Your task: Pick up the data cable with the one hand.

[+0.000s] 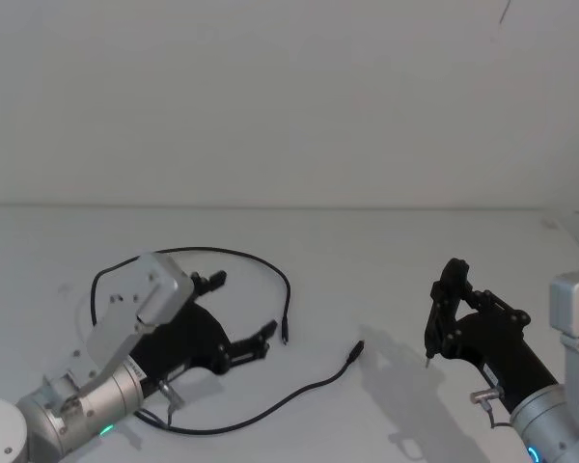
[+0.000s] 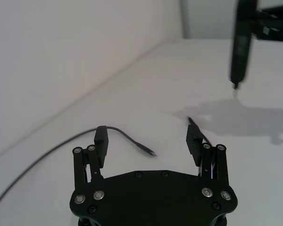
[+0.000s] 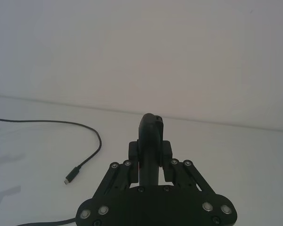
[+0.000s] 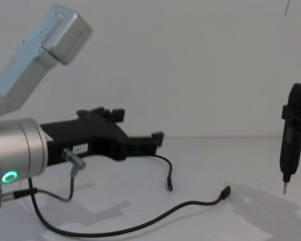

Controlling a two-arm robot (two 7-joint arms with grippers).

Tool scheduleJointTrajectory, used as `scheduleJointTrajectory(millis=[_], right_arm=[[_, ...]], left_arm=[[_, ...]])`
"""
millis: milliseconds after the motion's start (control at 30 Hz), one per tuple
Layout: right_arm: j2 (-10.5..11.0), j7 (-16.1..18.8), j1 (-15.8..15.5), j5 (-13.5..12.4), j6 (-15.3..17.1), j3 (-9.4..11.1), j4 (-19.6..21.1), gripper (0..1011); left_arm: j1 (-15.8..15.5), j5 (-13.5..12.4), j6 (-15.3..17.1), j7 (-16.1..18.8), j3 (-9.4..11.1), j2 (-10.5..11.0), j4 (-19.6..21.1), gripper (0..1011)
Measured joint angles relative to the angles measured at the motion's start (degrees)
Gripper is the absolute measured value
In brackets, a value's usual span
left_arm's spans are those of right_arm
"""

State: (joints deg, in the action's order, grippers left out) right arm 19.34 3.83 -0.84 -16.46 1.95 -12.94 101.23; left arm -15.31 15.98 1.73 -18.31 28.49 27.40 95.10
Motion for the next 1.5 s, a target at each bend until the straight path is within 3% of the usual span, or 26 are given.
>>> scheduleJointTrajectory(millis=[167, 500, 733, 1100, 1333, 1500], right_arm=[[0.0, 0.0, 0.0, 0.0, 0.0, 0.0, 0.0, 279], [0.0, 0.0, 0.0, 0.0, 0.0, 0.0, 0.0, 279], [0.0, 0.0, 0.0, 0.0, 0.0, 0.0, 0.0, 279], [0.0, 0.0, 0.0, 0.0, 0.0, 0.0, 0.0, 279], [0.0, 0.0, 0.0, 0.0, 0.0, 0.0, 0.0, 279], [0.0, 0.0, 0.0, 0.0, 0.0, 0.0, 0.0, 279]], left_arm=[[-0.5, 0.4, 1.6, -4.6, 1.7, 1.1, -0.2, 1001], [-1.4, 0.0, 3.2, -8.6, 4.0, 1.3, -1.8, 1001], [-1.6, -0.7, 3.8, -9.1, 4.7, 0.5, -2.9, 1001], [-1.8, -1.5, 5.1, -8.3, 5.5, -2.3, -5.5, 997], [-1.9, -1.6, 5.4, -7.9, 5.6, -4.3, -6.9, 850], [-2.0, -1.3, 5.6, -7.8, 5.4, -5.4, -7.6, 686]])
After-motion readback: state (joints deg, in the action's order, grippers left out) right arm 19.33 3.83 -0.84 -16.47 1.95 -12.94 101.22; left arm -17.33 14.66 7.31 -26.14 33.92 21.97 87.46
